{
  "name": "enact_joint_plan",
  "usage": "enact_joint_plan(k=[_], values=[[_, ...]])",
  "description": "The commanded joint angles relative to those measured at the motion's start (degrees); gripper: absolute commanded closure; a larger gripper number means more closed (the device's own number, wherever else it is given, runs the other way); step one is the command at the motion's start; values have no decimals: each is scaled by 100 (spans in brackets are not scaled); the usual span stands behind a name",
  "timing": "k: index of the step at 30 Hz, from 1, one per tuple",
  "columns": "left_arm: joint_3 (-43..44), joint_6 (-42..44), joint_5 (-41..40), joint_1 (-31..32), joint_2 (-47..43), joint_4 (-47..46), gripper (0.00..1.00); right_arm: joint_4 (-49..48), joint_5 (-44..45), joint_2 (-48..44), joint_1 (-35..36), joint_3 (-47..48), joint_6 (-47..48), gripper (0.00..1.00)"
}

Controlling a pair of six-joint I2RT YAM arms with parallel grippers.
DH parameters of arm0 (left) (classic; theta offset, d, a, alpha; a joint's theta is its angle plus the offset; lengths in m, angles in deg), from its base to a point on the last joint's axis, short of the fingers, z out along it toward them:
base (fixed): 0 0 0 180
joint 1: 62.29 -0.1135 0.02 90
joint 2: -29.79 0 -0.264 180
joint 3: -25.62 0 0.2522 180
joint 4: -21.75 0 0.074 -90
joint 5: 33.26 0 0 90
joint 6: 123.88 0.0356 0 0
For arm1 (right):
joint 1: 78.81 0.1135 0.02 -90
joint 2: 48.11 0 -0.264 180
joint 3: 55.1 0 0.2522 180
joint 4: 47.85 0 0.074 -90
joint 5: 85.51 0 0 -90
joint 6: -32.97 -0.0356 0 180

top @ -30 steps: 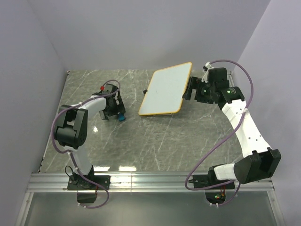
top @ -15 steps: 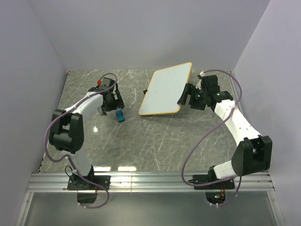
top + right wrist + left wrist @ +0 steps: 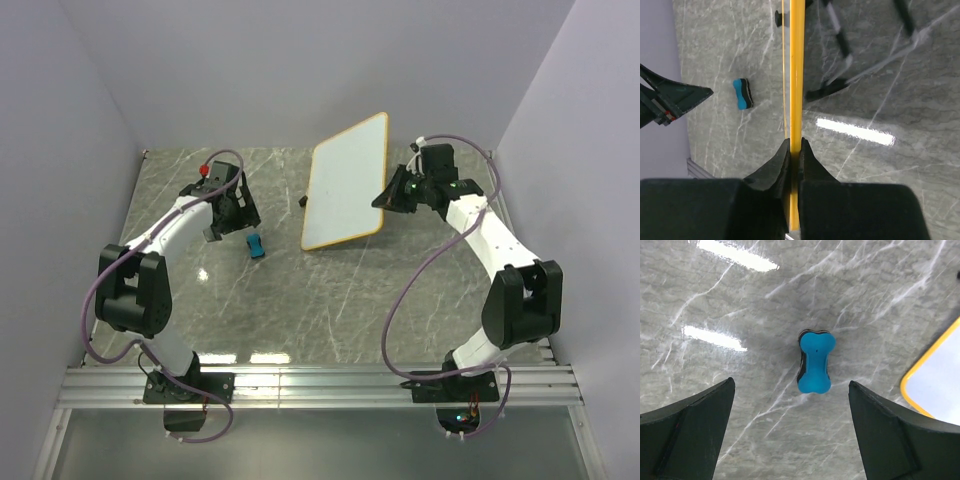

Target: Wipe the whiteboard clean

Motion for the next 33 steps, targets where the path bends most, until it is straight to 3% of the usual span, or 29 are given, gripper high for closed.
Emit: enact_joint_plan(k=[1,5,15,20,29,33], values=[[-77,103,-132,9,-274,-12,1,111,504,27,-44,306,515,100],[-94,103,-70,9,-195,-108,1,305,540,-70,-70,640,550,100],[309,278,114,0,218,-170,1,1025,522,36,-333,2642,559,100],[477,402,123,9,438,-187,2,1412,57,18,-624,3206,550,100],[503,358,273,0,640,-363,1,1957,-383,-333,-694,2873,927,100],[530,358,299,0,667,-399,1,2344,72,-465,-703,2847,1358,100]])
